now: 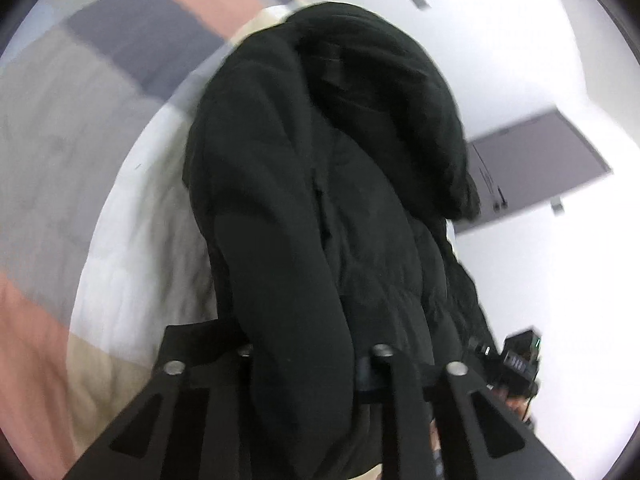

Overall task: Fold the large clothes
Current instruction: 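Lift the hem with both tools and fold it toward the collar, then carry the folded hem over the collar with both tools and lower it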

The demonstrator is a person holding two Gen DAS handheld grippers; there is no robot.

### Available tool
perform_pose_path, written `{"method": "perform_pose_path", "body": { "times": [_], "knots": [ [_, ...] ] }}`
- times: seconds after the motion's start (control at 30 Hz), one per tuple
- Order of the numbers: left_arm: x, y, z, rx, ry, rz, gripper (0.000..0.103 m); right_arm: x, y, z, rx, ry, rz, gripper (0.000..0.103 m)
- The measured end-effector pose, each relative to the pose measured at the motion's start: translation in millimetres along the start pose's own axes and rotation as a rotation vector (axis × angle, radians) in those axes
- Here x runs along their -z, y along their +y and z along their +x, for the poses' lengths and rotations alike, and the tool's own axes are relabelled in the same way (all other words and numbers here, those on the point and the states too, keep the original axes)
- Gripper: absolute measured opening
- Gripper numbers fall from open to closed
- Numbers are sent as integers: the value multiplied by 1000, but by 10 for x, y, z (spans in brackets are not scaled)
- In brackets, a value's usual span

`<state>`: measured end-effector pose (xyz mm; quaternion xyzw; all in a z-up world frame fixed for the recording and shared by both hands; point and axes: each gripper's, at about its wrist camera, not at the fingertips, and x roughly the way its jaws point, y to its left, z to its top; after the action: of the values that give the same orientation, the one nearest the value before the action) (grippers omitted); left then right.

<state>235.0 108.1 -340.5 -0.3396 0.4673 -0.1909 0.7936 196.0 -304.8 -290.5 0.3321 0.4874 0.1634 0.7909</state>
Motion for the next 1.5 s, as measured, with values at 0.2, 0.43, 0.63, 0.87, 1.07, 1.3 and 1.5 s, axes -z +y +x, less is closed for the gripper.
{"method": "perform_pose_path", "body": {
  "times": [0.2,0.43,0.63,0.87,1.07,1.3,1.5],
  "knots": [
    [81,-261,-350,14,-68,49,8,34,186,-183,2,-29,-35,11],
    [276,-408,-1074,87,-178,18,5,57,485,-901,-74,-128,-114,10],
    [474,-563,-1657,99,-234,7,4,297,543,-1478,-99,-192,-88,11],
    [778,-878,-2214,65,-310,44,4,753,713,-1913,-112,-224,-148,11],
    [1077,-984,-2671,80,-363,40,4,1165,935,-2346,-131,-266,-199,11],
    [1255,-1143,-3136,92,-366,52,4,1370,1218,-2646,-116,-307,-261,11],
    [1049,-1218,-3105,56,-374,96,5,1158,1377,-2596,-74,-335,-329,11]
  ]
}}
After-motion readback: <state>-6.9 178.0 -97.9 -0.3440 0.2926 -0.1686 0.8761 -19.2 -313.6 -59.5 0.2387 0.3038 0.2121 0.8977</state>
